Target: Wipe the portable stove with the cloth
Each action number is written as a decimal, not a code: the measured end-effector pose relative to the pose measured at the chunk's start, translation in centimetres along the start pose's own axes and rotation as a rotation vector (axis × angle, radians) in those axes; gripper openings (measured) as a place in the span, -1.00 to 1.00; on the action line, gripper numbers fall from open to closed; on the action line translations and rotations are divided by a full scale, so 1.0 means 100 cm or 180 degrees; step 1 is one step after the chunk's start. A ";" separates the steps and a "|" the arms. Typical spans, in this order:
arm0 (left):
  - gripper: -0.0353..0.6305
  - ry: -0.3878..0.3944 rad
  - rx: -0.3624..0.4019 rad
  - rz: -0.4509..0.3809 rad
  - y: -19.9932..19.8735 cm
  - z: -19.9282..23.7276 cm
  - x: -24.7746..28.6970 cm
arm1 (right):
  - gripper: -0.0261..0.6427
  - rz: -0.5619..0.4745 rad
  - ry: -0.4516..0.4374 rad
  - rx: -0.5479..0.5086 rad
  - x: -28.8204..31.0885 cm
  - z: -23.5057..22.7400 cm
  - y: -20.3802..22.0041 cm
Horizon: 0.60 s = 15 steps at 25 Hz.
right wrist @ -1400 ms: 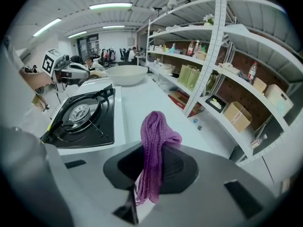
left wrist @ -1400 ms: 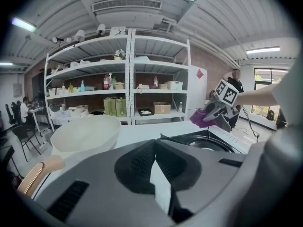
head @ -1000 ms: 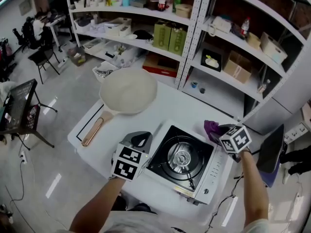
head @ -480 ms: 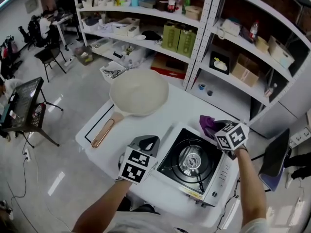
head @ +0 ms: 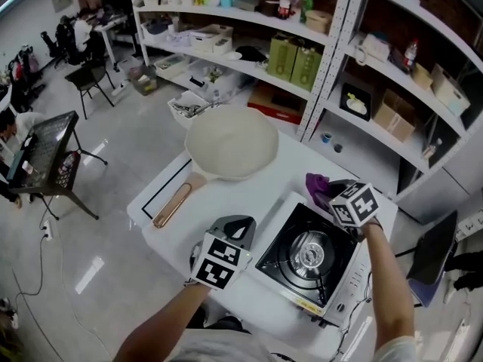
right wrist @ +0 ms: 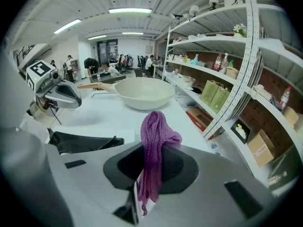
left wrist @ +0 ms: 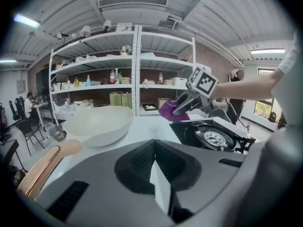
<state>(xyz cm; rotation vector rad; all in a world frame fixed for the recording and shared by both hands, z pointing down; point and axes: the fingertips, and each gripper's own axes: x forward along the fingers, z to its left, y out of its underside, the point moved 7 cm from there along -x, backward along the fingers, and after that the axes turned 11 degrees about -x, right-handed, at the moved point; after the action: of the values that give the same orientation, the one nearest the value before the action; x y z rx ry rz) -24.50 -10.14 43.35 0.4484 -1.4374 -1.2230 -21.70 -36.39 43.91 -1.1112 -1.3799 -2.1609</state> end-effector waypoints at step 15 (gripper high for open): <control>-0.88 -0.0131 -0.0101 0.0047 0.015 0.015 -0.010 | -0.73 -0.0182 -0.0236 0.0046 0.046 0.001 -0.035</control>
<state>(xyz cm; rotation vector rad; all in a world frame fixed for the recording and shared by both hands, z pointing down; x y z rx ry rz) -25.04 -8.05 44.42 0.3922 -1.4519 -1.2478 -26.83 -34.15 45.31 -1.1711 -1.4743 -2.1656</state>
